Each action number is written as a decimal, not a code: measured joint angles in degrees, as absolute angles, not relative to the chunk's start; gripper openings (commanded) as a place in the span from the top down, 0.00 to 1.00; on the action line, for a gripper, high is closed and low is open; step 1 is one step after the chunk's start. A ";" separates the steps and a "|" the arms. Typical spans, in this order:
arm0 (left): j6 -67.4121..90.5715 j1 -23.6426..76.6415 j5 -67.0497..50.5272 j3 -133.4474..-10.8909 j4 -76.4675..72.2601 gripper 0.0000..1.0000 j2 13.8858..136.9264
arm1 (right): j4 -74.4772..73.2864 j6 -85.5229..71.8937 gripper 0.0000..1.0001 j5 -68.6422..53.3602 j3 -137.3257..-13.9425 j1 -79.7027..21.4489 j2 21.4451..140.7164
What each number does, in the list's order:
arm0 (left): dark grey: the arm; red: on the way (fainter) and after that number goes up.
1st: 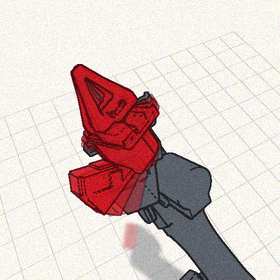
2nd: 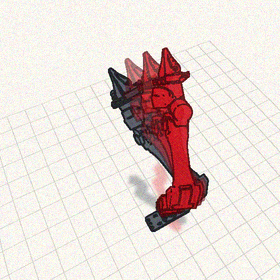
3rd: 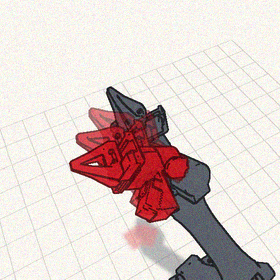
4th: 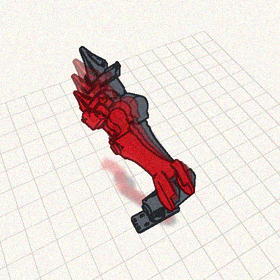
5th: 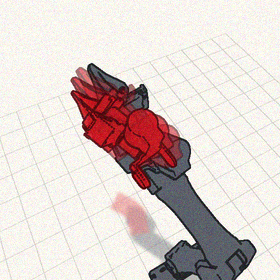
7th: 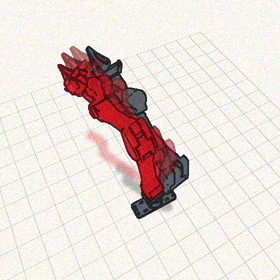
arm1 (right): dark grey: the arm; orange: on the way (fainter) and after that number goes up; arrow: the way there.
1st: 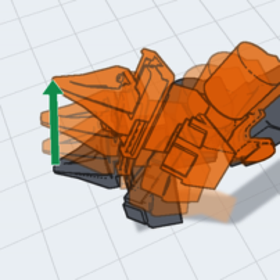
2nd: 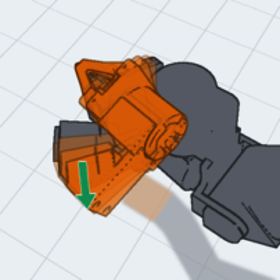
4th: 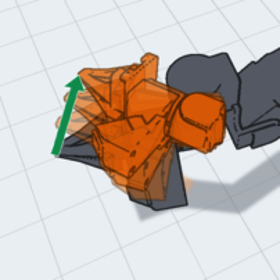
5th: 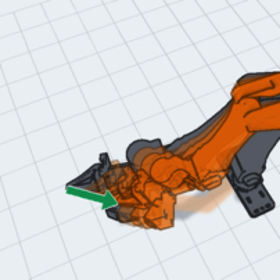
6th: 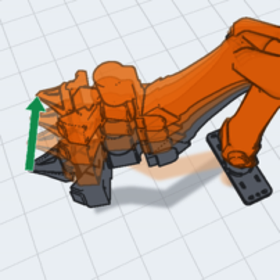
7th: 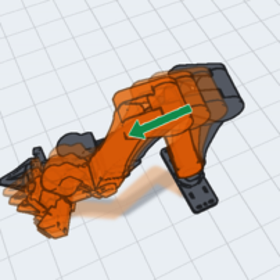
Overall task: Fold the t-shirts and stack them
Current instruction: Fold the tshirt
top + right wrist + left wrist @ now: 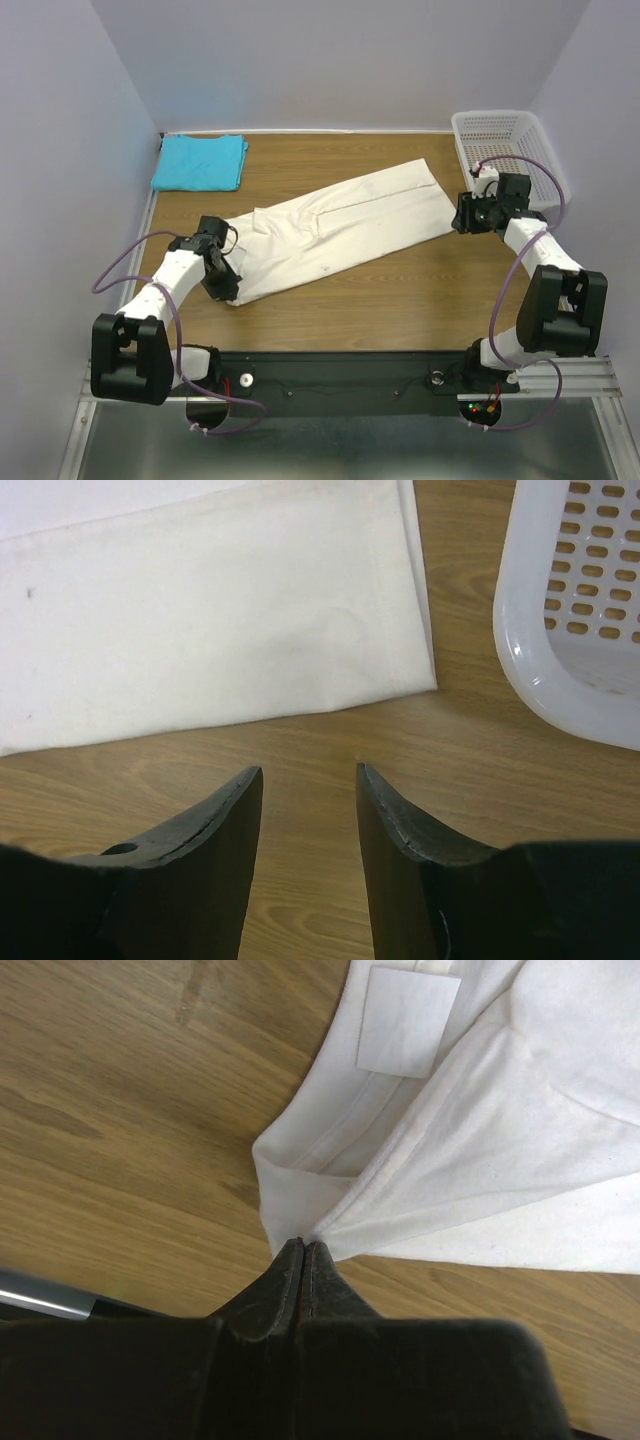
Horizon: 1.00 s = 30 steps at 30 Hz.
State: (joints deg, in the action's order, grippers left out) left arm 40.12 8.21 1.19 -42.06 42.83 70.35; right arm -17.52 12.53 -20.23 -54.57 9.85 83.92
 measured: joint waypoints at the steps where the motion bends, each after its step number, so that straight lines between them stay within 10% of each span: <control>1: 40.23 8.10 1.34 -42.06 43.03 0.99 70.41 | -17.52 12.97 0.52 -20.45 -54.57 9.85 83.92; 11: 41.45 5.02 2.81 -42.06 44.95 0.86 71.24 | -17.54 15.68 0.52 -21.47 -54.59 9.85 83.92; 22: 44.77 2.50 3.81 -50.11 49.50 0.08 63.96 | -16.58 12.88 0.49 -21.82 -54.57 9.85 85.69; 30: 42.54 2.46 -1.63 -49.39 41.01 0.08 49.84 | -13.41 6.63 0.47 -15.35 -53.71 9.82 87.42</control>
State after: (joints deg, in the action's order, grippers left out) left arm 42.54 2.46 -1.63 -49.39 41.01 49.84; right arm -13.41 6.63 -15.35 -53.71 9.82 87.42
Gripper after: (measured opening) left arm 0.921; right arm 0.521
